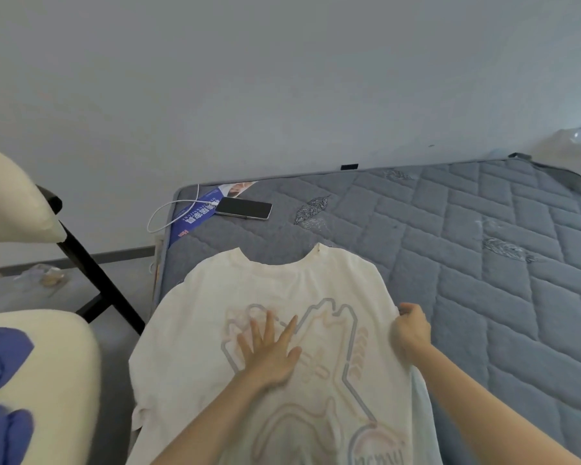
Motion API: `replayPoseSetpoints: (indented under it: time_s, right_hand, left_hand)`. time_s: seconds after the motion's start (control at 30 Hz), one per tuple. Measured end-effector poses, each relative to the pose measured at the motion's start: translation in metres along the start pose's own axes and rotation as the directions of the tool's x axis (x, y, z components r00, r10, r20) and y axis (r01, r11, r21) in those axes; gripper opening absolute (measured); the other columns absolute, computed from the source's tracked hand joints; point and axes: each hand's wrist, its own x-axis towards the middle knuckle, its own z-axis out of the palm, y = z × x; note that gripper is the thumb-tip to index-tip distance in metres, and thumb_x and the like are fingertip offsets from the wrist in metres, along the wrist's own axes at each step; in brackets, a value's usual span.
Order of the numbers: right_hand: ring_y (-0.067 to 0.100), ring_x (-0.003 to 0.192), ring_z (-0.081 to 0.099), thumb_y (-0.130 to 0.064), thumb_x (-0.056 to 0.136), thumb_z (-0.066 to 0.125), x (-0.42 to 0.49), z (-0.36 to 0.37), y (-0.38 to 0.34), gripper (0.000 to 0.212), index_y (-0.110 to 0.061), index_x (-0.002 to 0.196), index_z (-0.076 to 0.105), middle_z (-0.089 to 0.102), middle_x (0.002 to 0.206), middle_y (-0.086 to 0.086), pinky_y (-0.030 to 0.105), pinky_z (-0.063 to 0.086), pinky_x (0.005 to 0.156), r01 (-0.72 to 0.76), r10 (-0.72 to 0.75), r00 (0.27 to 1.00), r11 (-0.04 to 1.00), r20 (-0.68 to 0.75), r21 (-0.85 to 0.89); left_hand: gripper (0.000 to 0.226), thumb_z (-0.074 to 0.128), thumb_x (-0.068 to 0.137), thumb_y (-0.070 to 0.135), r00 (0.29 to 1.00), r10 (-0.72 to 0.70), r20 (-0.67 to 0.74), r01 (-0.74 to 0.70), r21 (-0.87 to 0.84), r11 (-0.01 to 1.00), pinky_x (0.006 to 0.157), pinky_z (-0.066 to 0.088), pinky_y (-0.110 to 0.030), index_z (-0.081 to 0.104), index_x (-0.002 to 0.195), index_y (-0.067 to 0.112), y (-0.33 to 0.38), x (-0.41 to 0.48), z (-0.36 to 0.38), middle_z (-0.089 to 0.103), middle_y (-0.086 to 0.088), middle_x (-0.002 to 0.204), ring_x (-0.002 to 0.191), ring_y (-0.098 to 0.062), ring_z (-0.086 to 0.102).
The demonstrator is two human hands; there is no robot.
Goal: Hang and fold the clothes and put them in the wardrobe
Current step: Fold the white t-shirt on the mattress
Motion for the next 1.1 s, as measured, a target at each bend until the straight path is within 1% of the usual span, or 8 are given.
replayPoseSetpoints:
  time_s: [0.1, 0.2, 0.3, 0.37, 0.53, 0.77, 1.0, 1.1]
  right_hand:
    - [0.028, 0.113, 0.054, -0.013, 0.097, 0.046, 0.006, -0.005, 0.015, 0.032, -0.005, 0.126, 0.056, 0.06, 0.123, 0.009, 0.037, 0.041, 0.099, -0.042, 0.027, 0.994, 0.988, 0.105, 0.148]
    - [0.02, 0.08, 0.056, -0.016, 0.093, 0.055, 0.012, -0.006, 0.015, 0.025, -0.002, 0.111, 0.064, 0.064, 0.09, 0.006, 0.032, 0.049, 0.077, -0.078, 0.025, 0.968, 0.976, 0.251, 0.205]
    - [0.016, 0.065, 0.051, -0.025, 0.093, 0.058, 0.012, -0.004, 0.008, 0.026, -0.001, 0.084, 0.064, 0.06, 0.075, 0.005, 0.023, 0.04, 0.055, -0.121, 0.064, 0.933, 0.982, 0.353, 0.142]
    - [0.014, 0.059, 0.043, -0.029, 0.094, 0.057, 0.011, -0.002, 0.006, 0.035, -0.008, 0.067, 0.05, 0.051, 0.068, 0.004, 0.023, 0.034, 0.05, -0.153, 0.098, 0.923, 0.981, 0.373, 0.12]
    - [0.021, 0.078, 0.047, -0.029, 0.097, 0.046, 0.018, -0.008, 0.015, 0.027, -0.003, 0.102, 0.056, 0.054, 0.094, 0.009, 0.03, 0.038, 0.066, -0.154, 0.109, 0.984, 0.922, 0.143, 0.356]
    - [0.026, 0.082, 0.046, -0.03, 0.098, 0.042, 0.037, -0.062, 0.028, 0.025, -0.007, 0.093, 0.051, 0.053, 0.089, 0.011, 0.035, 0.036, 0.071, 0.012, 0.065, 0.969, 0.951, -0.237, 0.309]
    - [0.021, 0.089, 0.053, -0.027, 0.085, 0.063, 0.051, -0.108, 0.036, 0.023, -0.016, 0.105, 0.062, 0.059, 0.095, 0.001, 0.032, 0.04, 0.074, 0.09, 0.018, 0.958, 0.928, -0.287, 0.361]
    - [0.019, 0.093, 0.053, -0.032, 0.088, 0.061, 0.06, -0.115, 0.049, 0.03, -0.02, 0.114, 0.061, 0.059, 0.102, -0.001, 0.033, 0.045, 0.078, -0.029, 0.093, 0.991, 0.852, -0.096, 0.523]
  left_hand:
    - [0.063, 0.025, 0.095, 0.059, 0.999, -0.044, -0.017, 0.045, 0.066, 0.997, 0.106, -0.02, -0.059, -0.012, 0.144, 0.048, -0.001, 0.002, 0.018, -0.037, 0.001, 0.149, 0.136, -0.033, -0.034]
    - [0.064, 0.024, 0.093, 0.063, 0.999, -0.049, -0.022, 0.051, 0.072, 0.996, 0.105, -0.02, -0.059, -0.015, 0.142, 0.05, -0.003, 0.005, 0.022, -0.04, 0.004, 0.148, 0.136, -0.031, -0.036]
    - [0.065, 0.024, 0.092, 0.065, 0.999, -0.052, -0.002, 0.052, 0.077, 0.996, 0.105, -0.021, -0.058, -0.016, 0.141, 0.051, -0.006, 0.008, 0.022, -0.042, 0.005, 0.146, 0.135, -0.029, -0.037]
    - [0.065, 0.025, 0.091, 0.066, 0.999, -0.054, 0.004, 0.054, 0.067, 0.996, 0.105, -0.021, -0.058, -0.015, 0.141, 0.052, -0.007, 0.01, 0.022, -0.042, 0.006, 0.146, 0.135, -0.029, -0.037]
    - [0.065, 0.027, 0.091, 0.065, 0.997, -0.079, 0.01, 0.078, 0.052, 0.996, 0.106, -0.018, -0.059, -0.012, 0.141, 0.053, -0.004, 0.008, 0.019, -0.039, 0.006, 0.148, 0.137, -0.029, -0.035]
    - [0.063, 0.031, 0.094, 0.056, 0.987, -0.158, -0.022, 0.155, -0.097, 0.983, 0.108, -0.01, -0.062, -0.005, 0.145, 0.05, 0.027, 0.001, 0.017, -0.032, 0.001, 0.152, 0.139, -0.035, -0.028]
    - [0.058, 0.027, 0.097, 0.052, 1.0, 0.017, -0.003, -0.017, -0.015, 1.0, 0.108, -0.011, -0.061, -0.006, 0.145, 0.049, 0.088, -0.003, 0.034, -0.034, 0.002, 0.151, 0.139, -0.034, -0.029]
    - [0.058, 0.026, 0.096, 0.054, 0.998, 0.045, 0.039, -0.047, 0.031, 0.998, 0.108, -0.01, -0.061, -0.006, 0.144, 0.051, 0.102, -0.002, 0.044, -0.031, 0.003, 0.153, 0.139, -0.035, -0.028]
